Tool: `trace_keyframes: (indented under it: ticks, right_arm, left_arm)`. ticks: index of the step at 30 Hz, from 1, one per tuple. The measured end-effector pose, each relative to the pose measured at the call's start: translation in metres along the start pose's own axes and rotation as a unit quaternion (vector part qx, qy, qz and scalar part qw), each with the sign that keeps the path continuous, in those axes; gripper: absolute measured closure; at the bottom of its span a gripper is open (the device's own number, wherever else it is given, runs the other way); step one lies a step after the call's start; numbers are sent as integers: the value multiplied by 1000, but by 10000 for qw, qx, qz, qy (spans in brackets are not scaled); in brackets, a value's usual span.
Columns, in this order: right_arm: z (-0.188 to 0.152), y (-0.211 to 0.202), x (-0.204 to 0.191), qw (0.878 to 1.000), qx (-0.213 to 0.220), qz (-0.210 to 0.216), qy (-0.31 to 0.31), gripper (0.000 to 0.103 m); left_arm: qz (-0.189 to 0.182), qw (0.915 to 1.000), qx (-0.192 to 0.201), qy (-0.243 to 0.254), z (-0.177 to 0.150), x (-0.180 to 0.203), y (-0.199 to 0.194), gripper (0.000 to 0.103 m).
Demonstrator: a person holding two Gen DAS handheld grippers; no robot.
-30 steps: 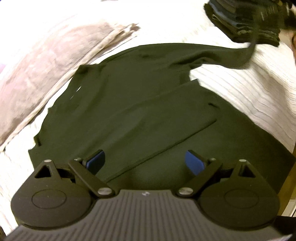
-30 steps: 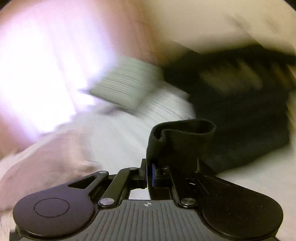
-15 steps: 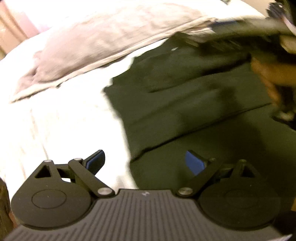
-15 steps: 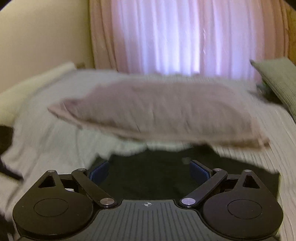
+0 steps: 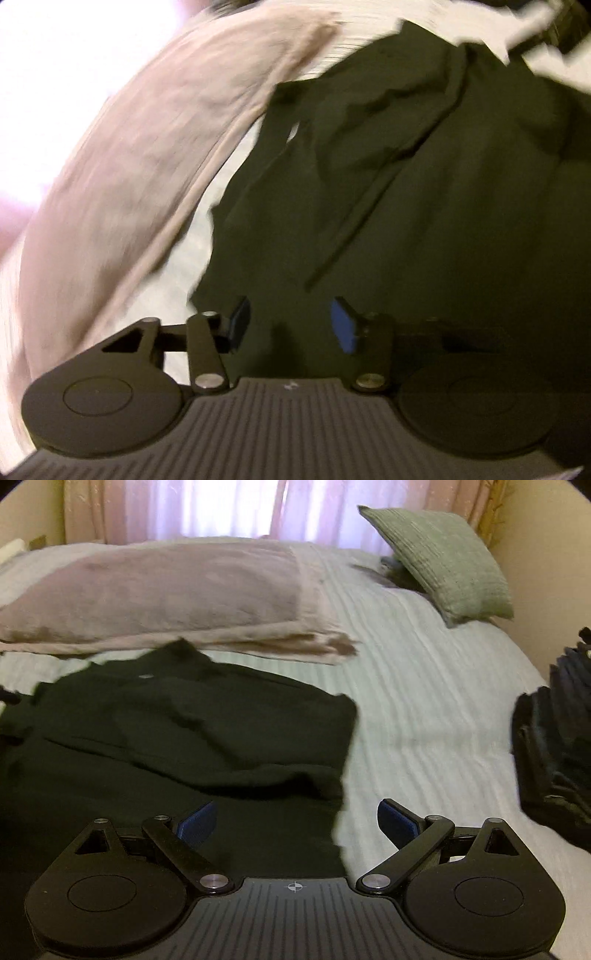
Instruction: Fold clothes
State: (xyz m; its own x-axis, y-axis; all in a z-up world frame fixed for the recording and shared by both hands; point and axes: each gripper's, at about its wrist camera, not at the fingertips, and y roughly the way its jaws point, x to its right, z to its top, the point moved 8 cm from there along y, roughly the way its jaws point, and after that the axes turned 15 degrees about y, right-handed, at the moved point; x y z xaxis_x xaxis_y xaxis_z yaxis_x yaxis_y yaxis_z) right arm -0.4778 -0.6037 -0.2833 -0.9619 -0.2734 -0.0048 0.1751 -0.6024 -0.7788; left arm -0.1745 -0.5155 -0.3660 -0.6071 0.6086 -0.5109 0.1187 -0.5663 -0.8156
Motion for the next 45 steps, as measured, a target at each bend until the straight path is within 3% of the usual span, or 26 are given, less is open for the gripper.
trace_keyframes:
  ticks: [4,6,7,9,12,18,26,28,30,32,36,39,43,45]
  right_arm:
    - [-4,21,22,9998,-152,-105,7,7]
    - [-6,30,27,9997,-239,-107,1,7]
    - [-6,34,28,9996,-284,-83,-10,7]
    - [-8,40,28,9994,-353,5,-43,7]
    - [-8,47,22,9990,-373,200,-137,7]
    - [-16,78,14,9980,-415,197,-440,7]
    - [-19,82,57,9976,-341,-558,-226,7]
    - [-24,82,71,9966,-406,-713,-118,7]
    - [-24,78,76,9962,-390,-770,-132,7]
    - [-22,74,77,9960,-405,-786,-98,7]
    - [-20,59,74,9957,-526,-766,36,7]
    - [-17,40,63,9977,-446,-488,125,7]
    - [4,29,45,9993,-143,154,301,7]
    - [16,35,38,9982,-117,397,430,7]
  left_arm:
    - [-39,9906,13,1365,17,21,34,62]
    - [-46,9813,-8,1926,22,30,48,70]
    - [7,9781,-39,2080,22,31,52,74]
    - [80,9730,-91,2303,22,29,59,98]
    - [316,9710,-34,2368,26,12,51,100]
    - [637,9769,-17,2038,14,-20,29,101]
    - [1093,9789,-106,1725,2,-37,18,101]
    - [546,9741,-416,2155,-11,-14,34,100]
    - [253,9714,-401,2326,-13,1,39,100]
    - [115,9734,-477,2238,-15,4,41,99]
    - [66,9774,-718,1987,-22,-2,39,87]
    - [-49,9837,-843,1585,-31,-15,31,80]
    - [-131,9965,-642,524,-30,-40,13,79]
    - [-128,9990,-421,-85,-21,-55,8,79]
